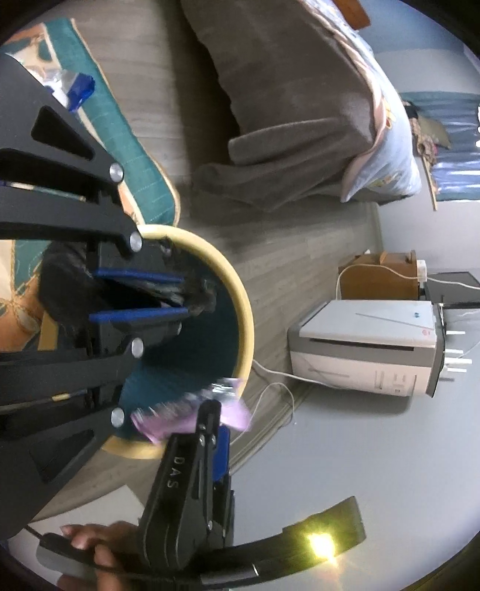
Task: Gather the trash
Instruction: 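Carry the pink wrapper over the bin with the right tool while the left tool carries the black bag there, then open both tools to drop the bag and wrapper into the bin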
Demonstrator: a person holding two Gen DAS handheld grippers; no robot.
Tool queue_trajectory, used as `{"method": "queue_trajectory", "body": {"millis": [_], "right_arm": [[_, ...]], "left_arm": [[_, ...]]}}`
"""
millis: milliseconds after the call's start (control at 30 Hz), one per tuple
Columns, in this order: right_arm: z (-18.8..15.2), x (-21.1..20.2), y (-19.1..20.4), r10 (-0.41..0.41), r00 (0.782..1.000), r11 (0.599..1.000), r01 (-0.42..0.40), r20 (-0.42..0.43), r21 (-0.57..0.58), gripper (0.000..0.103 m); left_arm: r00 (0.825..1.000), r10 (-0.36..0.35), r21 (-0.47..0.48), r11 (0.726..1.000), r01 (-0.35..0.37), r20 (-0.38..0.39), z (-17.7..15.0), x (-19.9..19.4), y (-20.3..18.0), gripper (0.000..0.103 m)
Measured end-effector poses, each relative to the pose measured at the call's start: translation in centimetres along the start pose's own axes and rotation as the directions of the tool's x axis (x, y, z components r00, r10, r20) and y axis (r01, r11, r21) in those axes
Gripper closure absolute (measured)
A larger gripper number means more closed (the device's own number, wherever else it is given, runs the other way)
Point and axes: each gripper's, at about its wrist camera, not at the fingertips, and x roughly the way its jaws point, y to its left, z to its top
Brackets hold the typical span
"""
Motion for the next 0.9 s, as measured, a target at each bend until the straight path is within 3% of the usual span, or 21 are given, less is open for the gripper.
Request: {"method": "queue_trajectory", "body": {"millis": [33,167,267,333,433,600,900], "right_arm": [[0.0,0.1,-0.1,0.002,1.000,1.000,-0.002,-0.003,0.007,0.061],[0.1,0.1,-0.3,-0.008,1.000,1.000,0.008,-0.010,0.013,0.048],[0.0,-0.5,-0.3,-0.026,1.000,1.000,0.026,-0.002,0.012,0.031],[-0.1,-0.9,-0.2,-0.037,0.999,0.999,0.037,0.000,0.008,0.016],[-0.4,-1.9,0.3,-0.028,1.000,1.000,0.028,0.003,0.003,0.008],[-0.8,-4.8,2.6,-0.010,1.000,1.000,0.011,0.026,-0.024,0.006],[-1.5,-11.6,11.4,0.062,0.992,0.989,-0.047,0.107,-0.141,0.006]], "left_arm": [[1.000,0.005,0.001,1.000,-0.005,0.000,0.0,-0.1,0.0,0.069],[1.000,0.021,-0.013,1.000,-0.021,0.009,0.0,-0.9,0.3,0.049],[0.998,0.053,-0.038,0.998,-0.052,0.018,0.2,-2.3,0.9,0.028],[0.996,0.076,-0.051,0.996,-0.074,0.038,0.1,-3.8,1.4,0.020],[0.990,0.136,-0.062,0.989,-0.133,0.047,-0.1,-6.1,2.3,0.014],[0.977,0.210,-0.096,0.974,-0.205,0.048,-1.3,-10.8,4.5,0.009],[0.943,0.334,-0.164,0.931,-0.327,0.013,-5.4,-19.3,9.5,0.007]]}}
